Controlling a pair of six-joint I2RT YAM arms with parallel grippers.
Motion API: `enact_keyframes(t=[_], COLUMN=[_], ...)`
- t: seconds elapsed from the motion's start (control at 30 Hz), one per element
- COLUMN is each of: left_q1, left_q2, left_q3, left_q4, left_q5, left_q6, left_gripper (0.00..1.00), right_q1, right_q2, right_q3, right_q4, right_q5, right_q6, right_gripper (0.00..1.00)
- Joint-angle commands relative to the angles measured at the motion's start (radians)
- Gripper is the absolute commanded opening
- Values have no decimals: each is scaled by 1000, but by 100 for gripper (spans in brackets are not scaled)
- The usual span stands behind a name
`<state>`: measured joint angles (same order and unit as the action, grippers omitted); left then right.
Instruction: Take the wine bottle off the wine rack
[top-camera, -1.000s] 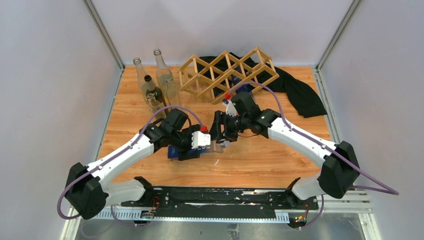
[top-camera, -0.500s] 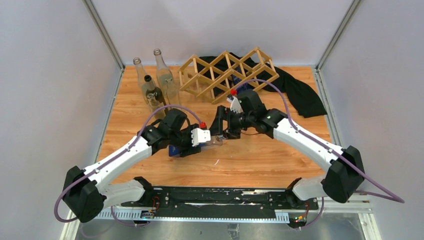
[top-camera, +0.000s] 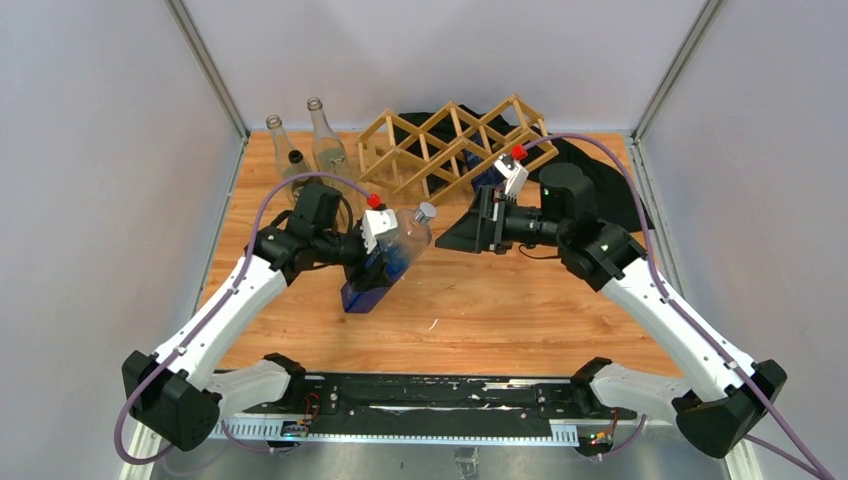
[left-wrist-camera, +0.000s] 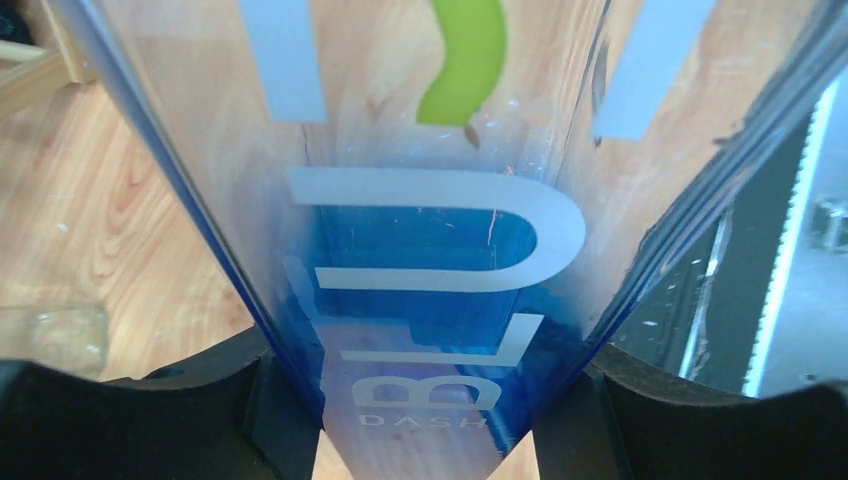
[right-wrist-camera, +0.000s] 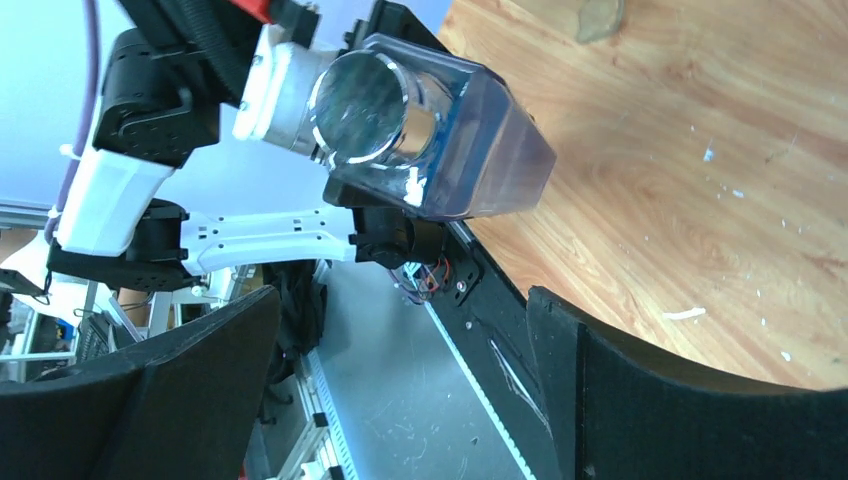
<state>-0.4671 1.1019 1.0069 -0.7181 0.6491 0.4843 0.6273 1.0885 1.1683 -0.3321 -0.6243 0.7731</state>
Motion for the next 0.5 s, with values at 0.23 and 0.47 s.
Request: enact_keyframes(t=[0.23,0.47], left_q1=[36,42], left_q2=[-58,-60], left_q3=[78,118], left_q4=[41,-5], left_q5=[406,526], left_q6=[-217,-242], left_gripper=[0,0], right_q1=[150,240], right_q2=[-17,1], right_q3=[19,-16], right_q4=[151,287], right_q5=[116,139], right_q6=[-231,-338], right_gripper=[97,97])
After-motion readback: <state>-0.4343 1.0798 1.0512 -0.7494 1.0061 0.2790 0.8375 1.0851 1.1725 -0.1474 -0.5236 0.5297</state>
